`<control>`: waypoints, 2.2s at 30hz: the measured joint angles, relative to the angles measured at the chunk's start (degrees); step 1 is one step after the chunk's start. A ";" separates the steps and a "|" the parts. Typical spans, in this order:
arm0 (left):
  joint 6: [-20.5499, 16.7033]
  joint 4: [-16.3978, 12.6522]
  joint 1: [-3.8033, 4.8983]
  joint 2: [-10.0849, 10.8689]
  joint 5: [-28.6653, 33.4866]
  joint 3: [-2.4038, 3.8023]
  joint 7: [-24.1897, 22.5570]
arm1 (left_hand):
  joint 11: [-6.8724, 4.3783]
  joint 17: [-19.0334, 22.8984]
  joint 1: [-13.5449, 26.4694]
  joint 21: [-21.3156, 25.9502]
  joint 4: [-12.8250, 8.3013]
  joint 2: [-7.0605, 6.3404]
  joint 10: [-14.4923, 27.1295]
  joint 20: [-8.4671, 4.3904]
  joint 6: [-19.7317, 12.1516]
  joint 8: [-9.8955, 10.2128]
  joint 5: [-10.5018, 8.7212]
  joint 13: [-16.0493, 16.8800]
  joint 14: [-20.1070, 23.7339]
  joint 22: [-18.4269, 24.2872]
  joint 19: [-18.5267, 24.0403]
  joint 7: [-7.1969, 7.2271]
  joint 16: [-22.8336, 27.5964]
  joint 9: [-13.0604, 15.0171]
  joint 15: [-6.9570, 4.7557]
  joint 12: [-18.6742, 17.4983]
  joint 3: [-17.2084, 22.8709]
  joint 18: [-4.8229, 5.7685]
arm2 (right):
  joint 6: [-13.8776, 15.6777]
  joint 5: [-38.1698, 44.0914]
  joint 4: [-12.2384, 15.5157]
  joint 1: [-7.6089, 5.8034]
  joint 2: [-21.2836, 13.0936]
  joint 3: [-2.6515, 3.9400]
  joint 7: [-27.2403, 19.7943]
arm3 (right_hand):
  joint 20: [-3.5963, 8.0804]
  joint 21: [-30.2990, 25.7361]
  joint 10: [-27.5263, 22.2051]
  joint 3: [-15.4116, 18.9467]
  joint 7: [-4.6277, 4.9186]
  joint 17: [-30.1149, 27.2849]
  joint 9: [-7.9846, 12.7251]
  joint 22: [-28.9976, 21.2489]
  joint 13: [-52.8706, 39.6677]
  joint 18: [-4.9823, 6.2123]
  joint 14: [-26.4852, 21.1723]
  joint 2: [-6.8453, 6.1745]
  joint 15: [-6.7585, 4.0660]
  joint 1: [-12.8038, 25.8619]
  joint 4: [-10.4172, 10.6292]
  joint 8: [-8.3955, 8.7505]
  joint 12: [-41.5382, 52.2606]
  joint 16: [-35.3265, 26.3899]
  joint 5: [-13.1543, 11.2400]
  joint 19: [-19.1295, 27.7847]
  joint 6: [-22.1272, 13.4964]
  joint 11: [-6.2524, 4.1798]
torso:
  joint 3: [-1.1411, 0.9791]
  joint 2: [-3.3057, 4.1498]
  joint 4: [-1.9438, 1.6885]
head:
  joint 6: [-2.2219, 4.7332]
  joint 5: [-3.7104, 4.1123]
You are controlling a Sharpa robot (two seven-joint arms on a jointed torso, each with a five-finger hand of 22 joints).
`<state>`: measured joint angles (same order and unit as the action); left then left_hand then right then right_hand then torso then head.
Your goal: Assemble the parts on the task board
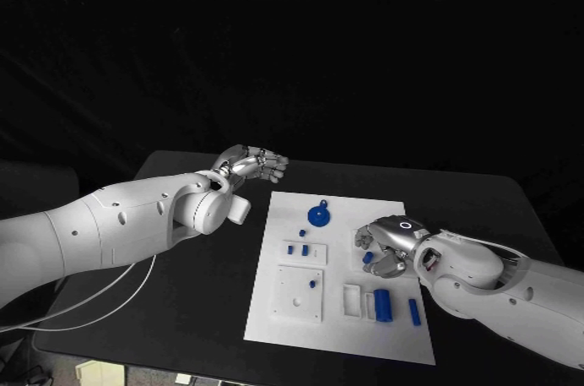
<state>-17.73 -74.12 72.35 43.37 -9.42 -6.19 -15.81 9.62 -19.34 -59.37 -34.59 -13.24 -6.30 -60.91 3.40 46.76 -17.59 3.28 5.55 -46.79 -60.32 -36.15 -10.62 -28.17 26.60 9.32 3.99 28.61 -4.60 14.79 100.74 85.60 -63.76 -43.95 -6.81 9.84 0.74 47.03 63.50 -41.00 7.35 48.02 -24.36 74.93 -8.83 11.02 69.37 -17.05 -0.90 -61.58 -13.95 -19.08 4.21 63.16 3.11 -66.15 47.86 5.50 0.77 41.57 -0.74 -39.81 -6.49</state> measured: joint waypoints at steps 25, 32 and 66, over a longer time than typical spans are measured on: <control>0.23 -0.01 0.00 0.01 0.02 -0.01 0.10 | 0.00 -0.09 0.00 0.00 0.00 0.00 0.00 0.00 -0.20 0.00 0.00 -0.10 0.01 -0.10 0.00 0.20 0.00 -0.05 -0.01 0.00 0.00 0.16 | -1.04 3.16 -1.52 0.49 0.43 -0.23 0.67 | 0.62 0.75 6.35 -6.21 0.26 -0.94 -1.10 -0.01 -1.68 0.01 1.81 0.39 -1.13 -3.36 4.58 -2.83 3.54 1.09 0.00 -2.05 5.82 -2.43 | 0.10 -0.02 0.02 | 0.05 0.18; 0.26 0.01 0.00 0.05 0.02 -0.01 0.17 | 0.00 -0.09 0.00 0.00 0.00 0.00 0.00 0.00 -0.40 0.00 0.00 -0.16 0.01 -0.10 0.00 0.00 0.22 -0.04 -0.01 0.00 0.00 0.30 | -0.98 3.70 -1.72 0.49 0.36 -0.23 1.04 | 0.52 0.75 6.35 -6.69 0.40 -1.00 -1.04 -0.01 -1.68 0.01 2.00 0.47 -1.12 -3.75 4.47 -2.83 3.31 1.08 0.00 -2.14 6.06 -2.43 | 0.07 -0.02 0.02 | 0.06 0.26; 0.50 0.17 0.00 0.03 0.04 -0.01 0.45 | 0.00 -0.24 0.00 0.22 0.31 0.00 0.00 0.00 -0.40 0.00 0.00 -0.32 0.01 -0.20 0.00 0.00 0.22 -0.09 -0.01 0.00 0.01 0.07 | 1.35 4.43 0.14 0.63 -0.29 -0.19 2.16 | 0.90 2.35 13.49 -10.23 -1.81 -1.63 -1.44 -0.02 -3.81 0.01 3.50 3.35 -3.28 -4.65 4.53 -4.72 4.70 2.19 -0.28 -3.96 11.95 -3.66 | 0.10 -0.03 0.00 | -0.04 0.40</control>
<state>-17.23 -73.95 72.35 43.40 -9.38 -6.20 -15.36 9.62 -19.58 -59.38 -34.37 -12.93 -6.30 -60.91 3.40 46.36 -17.59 3.28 5.23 -46.78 -60.52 -36.15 -10.62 -27.95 26.52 9.31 3.99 28.62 -4.53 16.14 105.17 85.73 -63.13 -44.24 -6.99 12.00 1.64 49.38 77.00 -51.24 5.54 46.39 -25.80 74.91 -12.64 11.03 72.87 -13.70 -4.18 -66.23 -9.42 -23.80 8.91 65.35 2.83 -70.11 59.81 1.84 0.87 41.54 -0.74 -39.85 -6.09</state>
